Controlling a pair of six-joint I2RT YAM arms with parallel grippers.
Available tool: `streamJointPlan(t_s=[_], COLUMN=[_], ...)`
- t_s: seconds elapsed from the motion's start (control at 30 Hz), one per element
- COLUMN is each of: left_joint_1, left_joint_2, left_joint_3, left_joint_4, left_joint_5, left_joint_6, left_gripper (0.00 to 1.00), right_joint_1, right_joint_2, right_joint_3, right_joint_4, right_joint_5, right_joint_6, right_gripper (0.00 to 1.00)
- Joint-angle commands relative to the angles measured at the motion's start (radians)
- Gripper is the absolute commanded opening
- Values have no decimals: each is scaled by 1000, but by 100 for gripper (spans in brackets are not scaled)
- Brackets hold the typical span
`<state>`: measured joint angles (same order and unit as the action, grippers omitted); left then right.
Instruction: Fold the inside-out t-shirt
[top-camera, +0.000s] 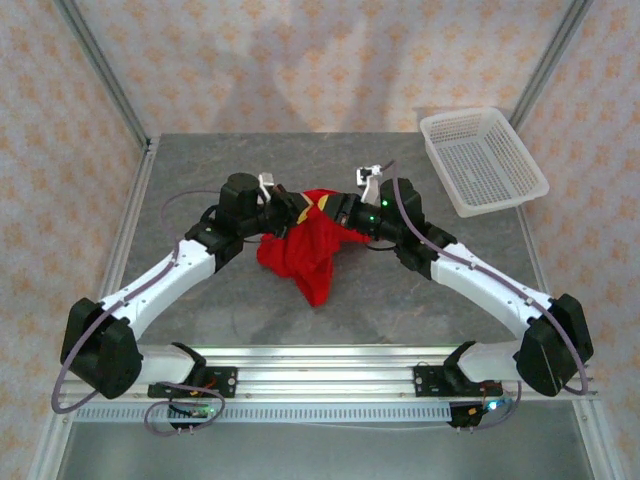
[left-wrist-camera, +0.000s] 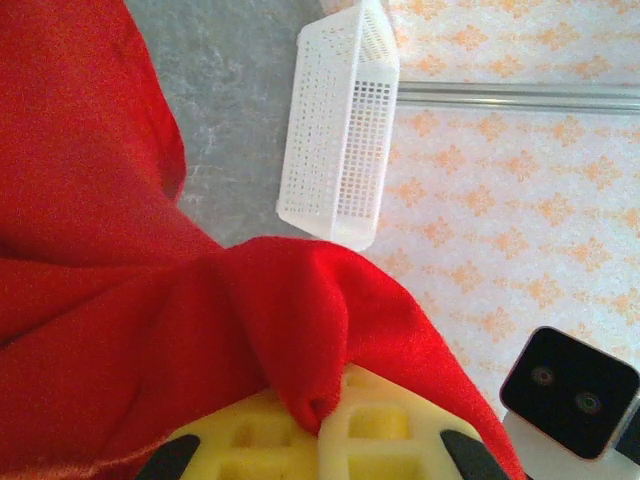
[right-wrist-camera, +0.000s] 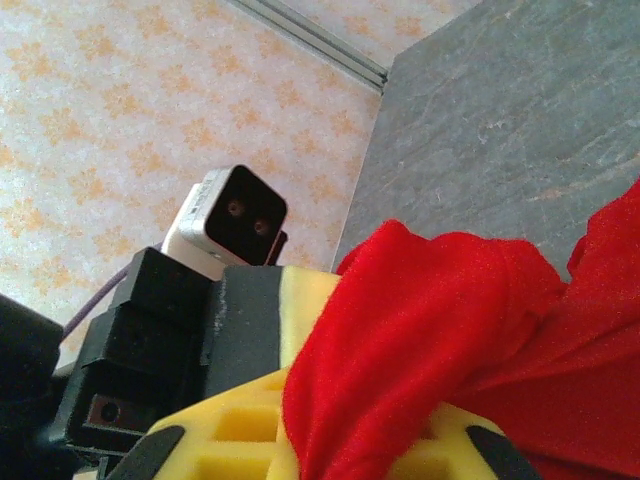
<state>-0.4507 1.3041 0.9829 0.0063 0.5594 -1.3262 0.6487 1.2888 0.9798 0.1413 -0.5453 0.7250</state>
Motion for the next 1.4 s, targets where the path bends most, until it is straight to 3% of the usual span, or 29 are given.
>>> streamJointPlan(t_s=[0.0,0.2,0.3,0.5,0.6,0.73,0.97,1.03,1.17,1.27,1.33,1.37], left_joint_1=[13,-4,-4,-3,-3,-3,-3,-3,-2,25,68,88], left_joint_2=[-50,-34,-45,-40,-35,-28,-16,-17,-26,-37,-31,-19], left_joint_3=[71,222,226,246,249,245,241,244,260,263,226,186], left_joint_4=[-107,-392,-437,-424,-412,-408,-411,-412,-444,-494,-480,-458], left_joint_5=[-42,88,143,183,164,156,152,152,139,94,72,50], left_joint_6=[126,641,751,764,745,733,727,726,754,786,825,850], left_gripper=[0,0,0,0,0,0,0,0,0,0,0,6], right_joint_1=[-3,-13,-34,-63,-63,-62,-63,-63,-63,-63,-63,-63], right_joint_2=[-62,-100,-85,19,43,23,6,16,43,38,19,1], right_joint_3=[-19,49,122,177,153,92,66,72,96,122,160,180], right_joint_4=[-118,-413,-483,-480,-395,-285,-261,-304,-385,-347,-290,-228], right_joint_5=[8,80,64,-93,-236,-327,-352,-296,-194,-303,-385,-424], right_joint_6=[-82,-303,-388,-423,-416,-370,-353,-382,-421,-391,-302,-217], right_gripper=[20,55,63,65,65,67,68,64,27,1,0,0])
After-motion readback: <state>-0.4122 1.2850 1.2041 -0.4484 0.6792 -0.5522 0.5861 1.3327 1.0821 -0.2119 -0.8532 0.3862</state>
